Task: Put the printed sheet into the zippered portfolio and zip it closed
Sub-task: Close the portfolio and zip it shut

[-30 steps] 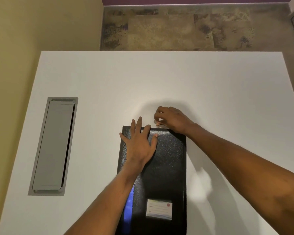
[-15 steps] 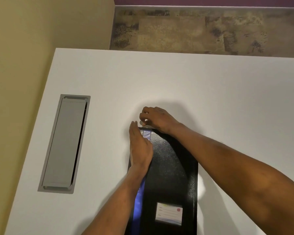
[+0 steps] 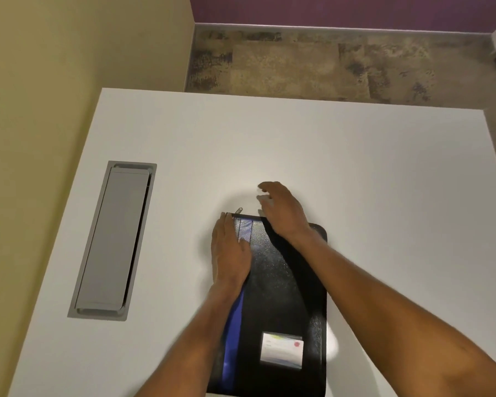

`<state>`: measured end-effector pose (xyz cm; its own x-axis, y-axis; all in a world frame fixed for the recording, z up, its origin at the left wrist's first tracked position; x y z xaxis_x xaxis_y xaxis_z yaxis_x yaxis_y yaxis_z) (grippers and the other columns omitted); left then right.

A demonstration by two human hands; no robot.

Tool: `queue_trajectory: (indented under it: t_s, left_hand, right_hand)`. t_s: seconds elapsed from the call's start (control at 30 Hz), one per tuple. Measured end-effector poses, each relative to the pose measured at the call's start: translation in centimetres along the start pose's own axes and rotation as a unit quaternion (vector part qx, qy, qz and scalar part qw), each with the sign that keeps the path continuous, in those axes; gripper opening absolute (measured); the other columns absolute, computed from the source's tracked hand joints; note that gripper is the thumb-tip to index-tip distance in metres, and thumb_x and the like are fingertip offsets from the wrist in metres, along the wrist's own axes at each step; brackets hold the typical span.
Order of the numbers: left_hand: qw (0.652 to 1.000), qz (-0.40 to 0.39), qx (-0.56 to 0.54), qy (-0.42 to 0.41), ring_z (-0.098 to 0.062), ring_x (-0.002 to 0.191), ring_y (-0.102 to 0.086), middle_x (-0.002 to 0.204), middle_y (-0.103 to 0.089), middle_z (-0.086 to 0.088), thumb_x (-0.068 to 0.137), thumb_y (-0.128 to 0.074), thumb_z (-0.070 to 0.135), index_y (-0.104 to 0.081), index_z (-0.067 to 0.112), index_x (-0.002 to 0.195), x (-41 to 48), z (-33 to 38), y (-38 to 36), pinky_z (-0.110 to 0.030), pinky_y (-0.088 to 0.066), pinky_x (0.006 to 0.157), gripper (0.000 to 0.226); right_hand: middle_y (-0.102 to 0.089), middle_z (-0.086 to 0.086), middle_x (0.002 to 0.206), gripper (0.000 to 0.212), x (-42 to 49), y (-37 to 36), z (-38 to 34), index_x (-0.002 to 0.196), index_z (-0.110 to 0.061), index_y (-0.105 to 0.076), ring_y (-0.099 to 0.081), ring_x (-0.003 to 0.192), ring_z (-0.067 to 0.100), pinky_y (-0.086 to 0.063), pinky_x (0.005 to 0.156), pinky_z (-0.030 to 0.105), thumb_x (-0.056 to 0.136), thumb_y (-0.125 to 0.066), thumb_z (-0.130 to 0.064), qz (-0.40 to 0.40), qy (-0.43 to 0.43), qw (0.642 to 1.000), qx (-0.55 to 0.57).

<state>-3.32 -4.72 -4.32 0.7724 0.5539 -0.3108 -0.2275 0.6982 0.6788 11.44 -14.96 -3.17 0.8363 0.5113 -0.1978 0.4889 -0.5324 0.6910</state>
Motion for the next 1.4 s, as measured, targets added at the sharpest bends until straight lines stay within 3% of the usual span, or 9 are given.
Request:
queue_trajectory:
  t_s: [0.13, 0.2, 0.33, 0.53, 0.63, 0.73, 0.97, 1.27, 1.4]
  left_hand:
    - [0.996, 0.002, 0.088, -0.018, -0.026, 0.161, -0.014, 0.174, -0.018, -0.006, 0.102, -0.056, 0.017, -0.024, 0.010, 0.164, -2.3, -1.1, 0.0, -0.040, -0.013, 0.132, 0.070]
    - [0.995, -0.009, 0.101, -0.011, -0.026, 0.162, -0.013, 0.175, -0.016, -0.006, 0.102, -0.057, 0.021, -0.023, 0.011, 0.165, -3.6, -1.6, 0.1, -0.042, -0.014, 0.132, 0.072]
    - [0.994, -0.025, 0.104, 0.005, -0.027, 0.161, -0.015, 0.174, -0.017, -0.007, 0.104, -0.057, 0.027, -0.022, 0.012, 0.165, -6.3, -2.3, 0.6, -0.045, -0.018, 0.131, 0.072]
    - [0.997, -0.019, 0.070, 0.038, -0.034, 0.138, -0.043, 0.152, -0.048, -0.015, 0.102, -0.063, 0.030, -0.037, 0.005, 0.156, -10.5, -3.2, 1.6, -0.049, -0.046, 0.110, 0.065]
    - [0.993, -0.018, 0.077, 0.088, -0.039, 0.133, -0.044, 0.145, -0.049, -0.021, 0.099, -0.068, 0.032, -0.042, 0.000, 0.151, -11.8, -4.0, 1.5, -0.049, -0.044, 0.106, 0.067]
    - [0.990, -0.010, 0.066, 0.121, -0.041, 0.127, -0.047, 0.135, -0.053, -0.022, 0.092, -0.075, 0.030, -0.055, 0.001, 0.136, -12.1, -5.0, 1.2, -0.049, -0.044, 0.104, 0.056]
    - [0.991, 0.014, 0.034, 0.128, -0.040, 0.118, -0.056, 0.119, -0.065, -0.021, 0.080, -0.086, 0.027, -0.067, 0.000, 0.124, -11.0, -5.8, 1.1, -0.049, -0.048, 0.100, 0.055]
    - [0.992, 0.066, -0.015, 0.106, -0.041, 0.103, -0.067, 0.114, -0.072, -0.020, 0.078, -0.091, 0.030, -0.071, 0.000, 0.121, -2.8, -4.5, 5.5, -0.053, -0.056, 0.094, 0.056]
    - [0.992, 0.086, -0.014, 0.089, -0.039, 0.097, -0.070, 0.110, -0.074, -0.019, 0.076, -0.092, 0.029, -0.074, 0.001, 0.117, 2.7, -3.2, 7.6, -0.050, -0.058, 0.091, 0.053]
  right_hand:
    - [-0.054, -0.004, 0.147, 0.049, -6.7, 0.4, 1.8, 0.147, -0.020, -0.049, -0.046, 0.123, -0.005, -0.041, 0.108, 0.028, 0.099, -0.062, -0.023, 0.099, -0.053, 0.993, 0.044]
    - [-0.051, -0.006, 0.151, 0.057, -10.0, 0.5, 2.9, 0.150, -0.022, -0.045, -0.045, 0.136, 0.008, -0.037, 0.115, 0.031, 0.097, -0.066, -0.028, 0.110, -0.086, 0.990, 0.022]
    - [-0.053, -0.006, 0.142, 0.059, -15.9, 0.5, 4.2, 0.141, -0.028, -0.042, -0.051, 0.130, 0.020, -0.046, 0.109, 0.040, 0.090, -0.072, -0.037, 0.145, -0.121, 0.982, -0.013]
    - [-0.048, 0.005, 0.148, 0.076, -22.5, -0.6, 5.5, 0.152, -0.022, -0.032, -0.051, 0.134, 0.027, -0.052, 0.106, 0.049, 0.091, -0.072, -0.044, 0.075, -0.236, 0.969, -0.018]
    - [-0.047, 0.009, 0.146, 0.079, -24.6, -1.0, 6.1, 0.154, -0.016, -0.031, -0.051, 0.135, 0.030, -0.053, 0.104, 0.050, 0.093, -0.071, -0.044, 0.043, -0.286, 0.957, 0.002]
    - [-0.052, 0.010, 0.136, 0.065, -25.8, -1.7, 6.3, 0.145, -0.013, -0.046, -0.056, 0.126, 0.030, -0.053, 0.103, 0.047, 0.091, -0.075, -0.037, 0.037, -0.306, 0.950, 0.054]
    - [-0.053, 0.004, 0.114, 0.051, -25.5, -1.6, 5.7, 0.125, -0.015, -0.057, -0.061, 0.107, 0.028, -0.056, 0.094, 0.044, 0.080, -0.080, -0.013, 0.067, -0.326, 0.938, 0.098]
    - [-0.052, 0.001, 0.107, 0.049, -16.4, -0.6, 2.2, 0.120, -0.017, -0.058, -0.064, 0.098, 0.026, -0.058, 0.083, 0.042, 0.076, -0.080, -0.012, 0.091, -0.259, 0.956, 0.107]
    - [-0.049, 0.000, 0.104, 0.052, -10.6, -0.3, 1.0, 0.119, -0.016, -0.057, -0.062, 0.095, 0.025, -0.050, 0.075, 0.032, 0.075, -0.085, -0.017, 0.102, -0.242, 0.957, 0.122]
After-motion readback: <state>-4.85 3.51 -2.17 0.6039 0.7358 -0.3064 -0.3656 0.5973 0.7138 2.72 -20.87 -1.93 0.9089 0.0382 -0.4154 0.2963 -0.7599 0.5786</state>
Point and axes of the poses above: each hand's wrist, its own x-axis towards the middle knuckle, its own y-axis out of the back of the hand, z = x × y, the point moved 1 cm from there along x, towards the middle knuckle
